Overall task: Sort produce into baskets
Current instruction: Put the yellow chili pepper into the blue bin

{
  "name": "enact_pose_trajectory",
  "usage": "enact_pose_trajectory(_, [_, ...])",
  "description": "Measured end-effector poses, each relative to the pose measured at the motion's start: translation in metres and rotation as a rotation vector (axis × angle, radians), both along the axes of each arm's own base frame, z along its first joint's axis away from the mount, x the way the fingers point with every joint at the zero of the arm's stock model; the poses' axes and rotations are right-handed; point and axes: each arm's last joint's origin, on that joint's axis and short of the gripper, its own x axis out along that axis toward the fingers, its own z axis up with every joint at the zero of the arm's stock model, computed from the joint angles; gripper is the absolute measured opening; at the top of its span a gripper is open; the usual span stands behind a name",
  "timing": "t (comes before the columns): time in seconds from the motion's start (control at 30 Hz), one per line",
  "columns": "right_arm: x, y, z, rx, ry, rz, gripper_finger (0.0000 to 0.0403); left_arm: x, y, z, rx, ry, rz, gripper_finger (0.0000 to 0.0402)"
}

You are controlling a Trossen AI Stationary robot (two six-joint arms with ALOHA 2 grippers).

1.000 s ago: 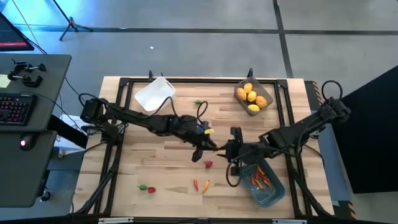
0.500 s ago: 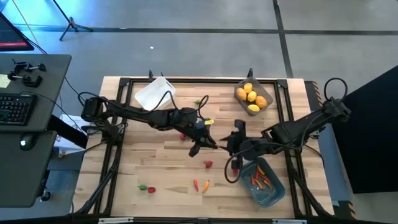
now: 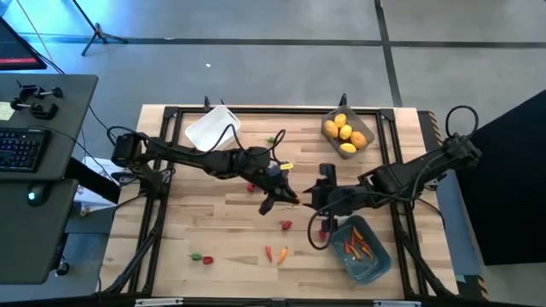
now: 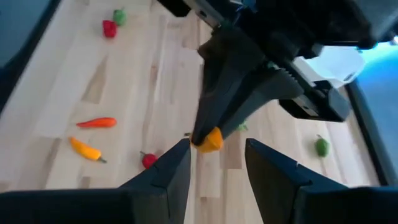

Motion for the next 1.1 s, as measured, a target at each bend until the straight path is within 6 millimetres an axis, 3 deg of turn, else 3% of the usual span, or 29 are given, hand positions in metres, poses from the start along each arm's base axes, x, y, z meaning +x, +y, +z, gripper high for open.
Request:
enact_pose_trajectory(0.33, [0.008, -0.01, 0.002, 0.068, -0.013, 0.051, 0.0134, 0.001, 0.001, 0.002, 0.008, -0.025, -0.012, 0.0])
enact_pose_trajectory(0.73, [0.012, -0.022, 0.001, 0.096, 0.012, 0.053, 0.0018, 0.002, 0.004, 0.005, 0.013, -0.068, -0.015, 0.0])
enact_pose_trajectory(0.83, [0.012, -0.022, 0.001, 0.087, 0.013, 0.059, 0.0006, 0.002, 0.004, 0.005, 0.019, -0.072, -0.016, 0.0001])
enact_pose_trajectory(0.97, [0.011, -0.021, 0.001, 0.083, 0.017, 0.058, 0.0004, 0.002, 0.004, 0.005, 0.091, -0.098, -0.002, 0.0018])
enact_pose_trajectory(1.1, [0.009, -0.021, 0.003, 0.098, 0.042, 0.051, 0.0003, 0.002, -0.001, 0.003, 0.168, -0.108, 0.003, 0.0059])
